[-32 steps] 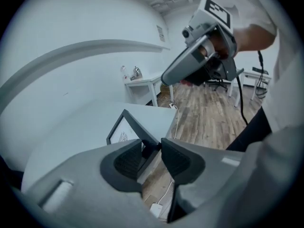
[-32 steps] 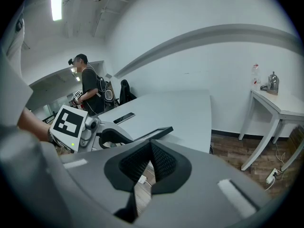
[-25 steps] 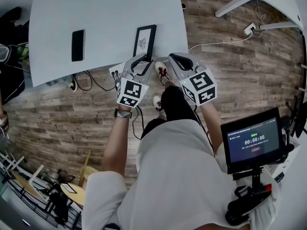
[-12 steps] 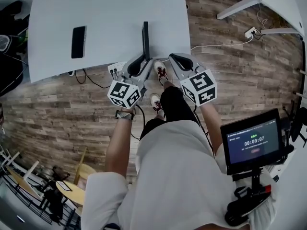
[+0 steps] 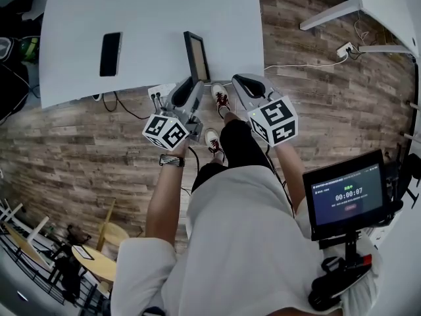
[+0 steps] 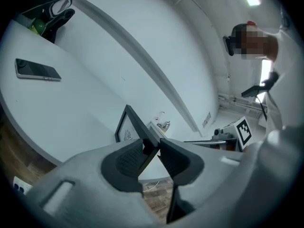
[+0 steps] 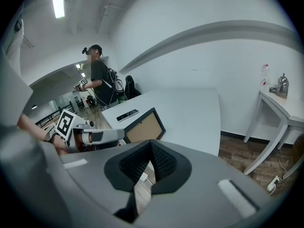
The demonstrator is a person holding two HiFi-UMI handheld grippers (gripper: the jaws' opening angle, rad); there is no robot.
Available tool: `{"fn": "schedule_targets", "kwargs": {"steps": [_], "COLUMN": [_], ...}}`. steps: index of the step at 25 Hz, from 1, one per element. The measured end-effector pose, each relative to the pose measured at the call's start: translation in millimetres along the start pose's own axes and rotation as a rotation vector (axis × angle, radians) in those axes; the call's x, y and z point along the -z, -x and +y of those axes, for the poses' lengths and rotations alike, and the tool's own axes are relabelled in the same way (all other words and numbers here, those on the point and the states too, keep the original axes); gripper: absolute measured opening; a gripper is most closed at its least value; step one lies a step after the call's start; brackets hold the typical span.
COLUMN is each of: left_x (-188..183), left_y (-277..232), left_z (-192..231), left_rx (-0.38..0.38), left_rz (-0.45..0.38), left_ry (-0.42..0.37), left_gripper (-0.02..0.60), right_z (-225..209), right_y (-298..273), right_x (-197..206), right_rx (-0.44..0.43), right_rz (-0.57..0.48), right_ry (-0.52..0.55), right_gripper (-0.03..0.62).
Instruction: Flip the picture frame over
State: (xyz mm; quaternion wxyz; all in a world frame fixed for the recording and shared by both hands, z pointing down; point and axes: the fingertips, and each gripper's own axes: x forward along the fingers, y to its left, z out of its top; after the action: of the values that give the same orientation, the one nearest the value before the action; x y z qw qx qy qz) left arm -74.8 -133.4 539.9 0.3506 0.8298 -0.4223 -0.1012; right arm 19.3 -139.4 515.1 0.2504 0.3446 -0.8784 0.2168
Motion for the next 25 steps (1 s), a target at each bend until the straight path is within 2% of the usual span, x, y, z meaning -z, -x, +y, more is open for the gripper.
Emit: {"fn": "schedule_targets", "kwargs": {"steps": [5,16,20,25], "left_x": [-0.6,8.3,14.2,21.4], "left_y": [13.0,31.5,35.9,38.2], "left_z": [12.3,35.0,45.6,54.8], "left_rx": [-0.049,-0.142,-0.183,-0.218], "left_rz": [-0.026,-0.025,-0.007,0.027], "left_ry": [0.030,0.059,0.078,0.065], "left_gripper": [0.104,0.094,0.098,0.104], "right_z": [4.3,7.8,7.4,8.9], "right_y": [-1.5,-2.8,-3.0,-4.5], "right_x": [0.1,4.2,6.3,8.0], "right_rx": [-0.014,-0.028,-0.027,-0.033], "right_rz": [0.004,0.019,0.026,0.029], "right_ry": [0.006,0.015,0.016,0.019], "right_gripper": [0.003,0.003,0.003,0.003]}}
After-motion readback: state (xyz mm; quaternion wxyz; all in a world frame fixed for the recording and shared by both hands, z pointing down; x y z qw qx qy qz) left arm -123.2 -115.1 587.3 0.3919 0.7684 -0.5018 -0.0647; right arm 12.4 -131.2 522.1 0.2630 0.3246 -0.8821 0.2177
